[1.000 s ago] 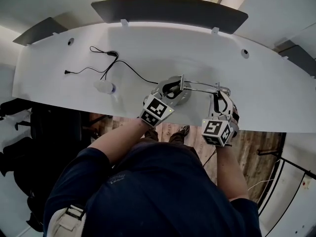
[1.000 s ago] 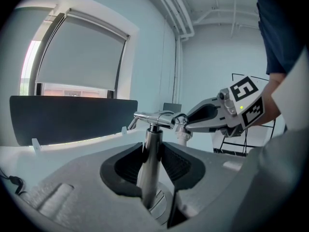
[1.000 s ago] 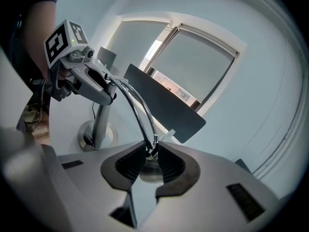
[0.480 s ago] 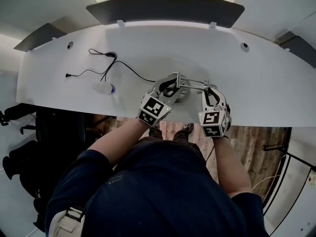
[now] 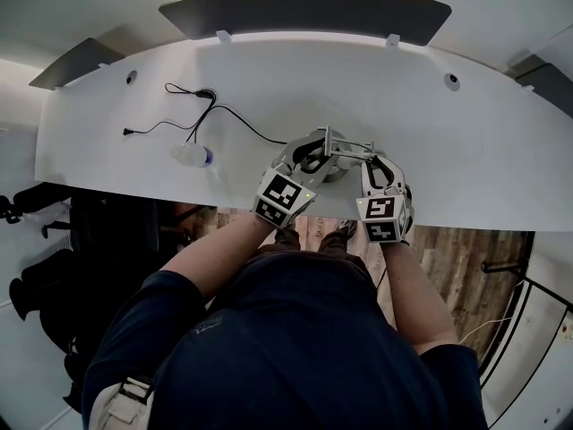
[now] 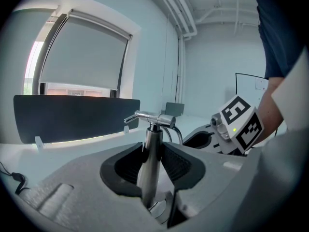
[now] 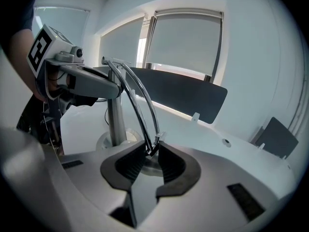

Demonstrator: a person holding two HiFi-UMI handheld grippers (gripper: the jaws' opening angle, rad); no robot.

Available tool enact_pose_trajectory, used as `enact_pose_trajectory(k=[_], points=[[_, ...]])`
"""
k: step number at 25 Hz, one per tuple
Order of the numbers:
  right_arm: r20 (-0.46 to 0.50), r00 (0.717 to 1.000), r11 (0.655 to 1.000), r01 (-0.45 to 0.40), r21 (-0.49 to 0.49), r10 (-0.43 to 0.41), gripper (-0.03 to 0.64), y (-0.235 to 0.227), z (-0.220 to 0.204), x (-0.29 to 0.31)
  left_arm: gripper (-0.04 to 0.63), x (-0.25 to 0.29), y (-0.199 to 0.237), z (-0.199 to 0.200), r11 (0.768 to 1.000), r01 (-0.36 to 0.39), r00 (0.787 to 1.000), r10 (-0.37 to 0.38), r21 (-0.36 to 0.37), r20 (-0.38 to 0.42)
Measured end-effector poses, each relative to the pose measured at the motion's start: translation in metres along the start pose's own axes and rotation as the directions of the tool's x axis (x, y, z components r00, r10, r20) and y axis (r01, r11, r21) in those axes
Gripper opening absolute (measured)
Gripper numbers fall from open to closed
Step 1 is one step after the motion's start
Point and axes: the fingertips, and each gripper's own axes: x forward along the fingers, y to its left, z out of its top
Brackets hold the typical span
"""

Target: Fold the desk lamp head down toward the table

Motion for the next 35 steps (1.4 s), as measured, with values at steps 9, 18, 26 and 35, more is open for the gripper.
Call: enact_pose_trajectory(k=[9,18,26,35], points=[[-0.002,1.0,1.0,0.003,-0.02,-0.003,0.092,0.003,0.002,0.001,0.123,0.0,0.001,-0.004,0.999,-0.022,0.999,0.023,0.032,-0.032],[0.024,0.999,0.992,0.035,-0.118,-0.033,0.138,0.001,0.021,-0.031,0.13,-0.017,0.0,0.006,0.997,-0.027,0.998,0.031,0.071,-0.055],[0.067,0.998,0.992,-0.005,-0.126,0.013,0.126,0.017,0.034,-0.072,0.13,-0.056,-0.022,0.023,0.998,0.027,0.999,-0.024,0.06,-0.044],[0.218,0.963,0.987,-0.144,-0.075,0.157,0.037,0.047,0.088,-0.123,0.095,-0.096,-0.061,0.086,0.989,0.118,0.989,-0.125,0.084,0.084]])
